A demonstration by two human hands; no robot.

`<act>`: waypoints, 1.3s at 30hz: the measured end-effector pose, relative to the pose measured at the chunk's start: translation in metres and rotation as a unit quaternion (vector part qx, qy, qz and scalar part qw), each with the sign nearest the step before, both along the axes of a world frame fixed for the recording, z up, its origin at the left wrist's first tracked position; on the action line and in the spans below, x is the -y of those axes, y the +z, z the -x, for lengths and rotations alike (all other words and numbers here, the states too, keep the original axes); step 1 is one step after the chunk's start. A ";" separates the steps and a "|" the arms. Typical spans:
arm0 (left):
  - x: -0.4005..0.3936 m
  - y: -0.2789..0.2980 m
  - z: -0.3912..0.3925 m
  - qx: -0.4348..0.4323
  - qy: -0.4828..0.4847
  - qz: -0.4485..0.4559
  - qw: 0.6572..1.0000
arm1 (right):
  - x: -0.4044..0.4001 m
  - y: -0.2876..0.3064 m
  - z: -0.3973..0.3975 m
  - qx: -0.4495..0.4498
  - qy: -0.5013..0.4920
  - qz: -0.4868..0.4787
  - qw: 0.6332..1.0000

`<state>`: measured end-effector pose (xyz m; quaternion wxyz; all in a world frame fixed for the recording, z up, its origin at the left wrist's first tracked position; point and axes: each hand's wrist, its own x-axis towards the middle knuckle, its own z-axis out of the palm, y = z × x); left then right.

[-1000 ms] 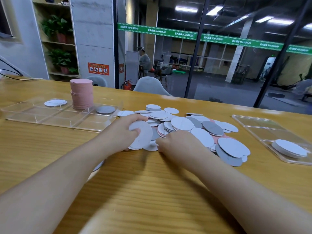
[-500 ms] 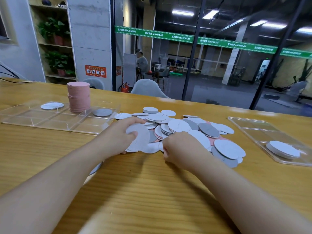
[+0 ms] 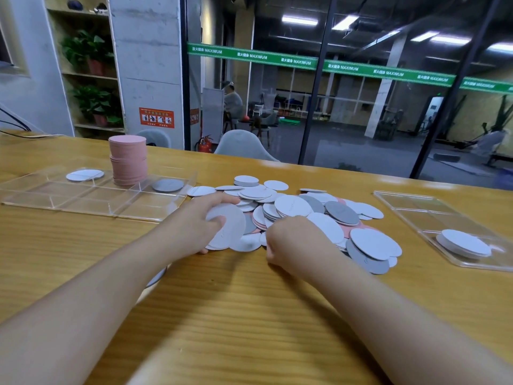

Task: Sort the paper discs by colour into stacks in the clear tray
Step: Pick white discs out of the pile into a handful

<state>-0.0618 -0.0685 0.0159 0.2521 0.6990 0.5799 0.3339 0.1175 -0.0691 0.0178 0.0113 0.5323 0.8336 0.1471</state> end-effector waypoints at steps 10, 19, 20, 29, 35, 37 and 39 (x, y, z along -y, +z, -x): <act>0.000 0.004 -0.001 0.015 0.012 0.031 0.999 | 0.002 0.008 -0.018 -0.109 0.117 -0.042 0.986; 0.000 0.005 -0.001 0.067 -0.015 0.037 0.997 | -0.005 -0.003 -0.018 -0.344 0.062 -0.007 0.937; 0.000 0.006 -0.001 0.077 -0.021 0.035 0.996 | -0.006 -0.003 -0.018 -0.363 0.055 -0.005 0.930; 0.001 0.005 0.006 0.032 -0.081 0.024 0.996 | -0.001 -0.015 0.014 -0.576 0.022 0.103 0.810; -0.008 0.018 0.037 0.074 0.009 -0.027 0.997 | 0.002 -0.024 0.018 -0.476 0.075 0.090 0.872; -0.012 0.017 0.047 0.080 0.051 -0.040 0.995 | 0.004 -0.028 0.019 -0.442 0.093 0.096 0.887; -0.014 0.016 0.056 0.072 0.075 -0.039 0.994 | 0.006 -0.031 0.021 -0.406 0.109 0.096 0.902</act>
